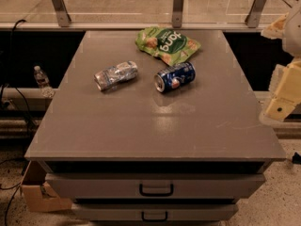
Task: Pick redbull can
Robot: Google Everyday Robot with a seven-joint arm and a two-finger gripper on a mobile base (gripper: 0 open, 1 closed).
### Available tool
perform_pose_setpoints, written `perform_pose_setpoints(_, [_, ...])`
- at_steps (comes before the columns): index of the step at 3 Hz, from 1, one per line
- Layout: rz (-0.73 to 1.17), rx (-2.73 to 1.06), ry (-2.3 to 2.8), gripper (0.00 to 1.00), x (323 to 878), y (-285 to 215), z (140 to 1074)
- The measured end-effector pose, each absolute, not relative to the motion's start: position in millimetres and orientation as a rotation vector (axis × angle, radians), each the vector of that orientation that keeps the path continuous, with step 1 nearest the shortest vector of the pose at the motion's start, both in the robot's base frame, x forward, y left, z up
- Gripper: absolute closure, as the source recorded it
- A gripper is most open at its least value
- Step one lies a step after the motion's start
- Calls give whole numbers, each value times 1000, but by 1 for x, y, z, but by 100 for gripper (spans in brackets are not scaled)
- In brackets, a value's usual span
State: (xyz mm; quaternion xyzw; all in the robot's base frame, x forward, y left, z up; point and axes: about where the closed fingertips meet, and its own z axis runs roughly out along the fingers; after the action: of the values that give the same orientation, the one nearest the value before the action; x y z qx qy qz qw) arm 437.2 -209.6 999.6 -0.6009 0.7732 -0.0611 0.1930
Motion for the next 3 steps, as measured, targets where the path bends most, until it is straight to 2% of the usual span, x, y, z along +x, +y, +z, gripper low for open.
perform_pose_setpoints(1, [-172,-1686,2169,0,437,-209,1000])
perform_pose_setpoints(2, [-140,-1762,2073,0,463,-185,995])
perform_pose_setpoints(3, [-141,-1937,1904,0,503,-130,987])
